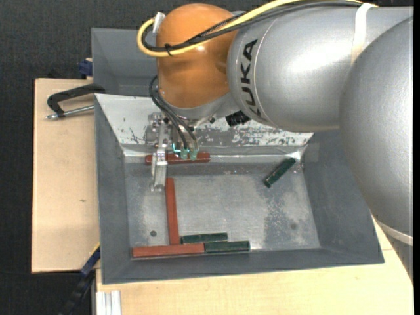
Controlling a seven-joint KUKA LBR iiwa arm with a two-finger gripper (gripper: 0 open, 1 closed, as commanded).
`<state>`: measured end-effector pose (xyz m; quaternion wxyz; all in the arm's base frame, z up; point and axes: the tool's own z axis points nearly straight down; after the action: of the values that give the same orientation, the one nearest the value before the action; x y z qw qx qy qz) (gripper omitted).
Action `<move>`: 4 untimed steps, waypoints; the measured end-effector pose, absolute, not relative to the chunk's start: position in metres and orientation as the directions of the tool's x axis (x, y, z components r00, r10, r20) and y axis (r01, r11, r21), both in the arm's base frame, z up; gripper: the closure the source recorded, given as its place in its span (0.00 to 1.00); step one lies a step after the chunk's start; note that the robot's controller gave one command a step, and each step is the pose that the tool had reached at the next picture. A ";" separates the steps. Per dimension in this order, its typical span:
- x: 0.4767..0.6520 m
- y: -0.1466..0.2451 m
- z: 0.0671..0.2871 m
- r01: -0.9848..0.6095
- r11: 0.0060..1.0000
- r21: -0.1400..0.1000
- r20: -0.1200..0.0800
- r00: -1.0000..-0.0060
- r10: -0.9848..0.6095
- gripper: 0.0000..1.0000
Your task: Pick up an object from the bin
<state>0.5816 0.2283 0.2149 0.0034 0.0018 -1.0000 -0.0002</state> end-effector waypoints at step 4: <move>0.596 0.194 0.075 -0.393 0.919 0.001 -0.004 -0.919 -0.393 0.00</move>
Offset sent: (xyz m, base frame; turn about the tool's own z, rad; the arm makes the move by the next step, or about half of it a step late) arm 0.0193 -0.0207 -0.1373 -0.1667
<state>0.5957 0.1937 0.0745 -0.0017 0.2008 -0.9796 -0.0008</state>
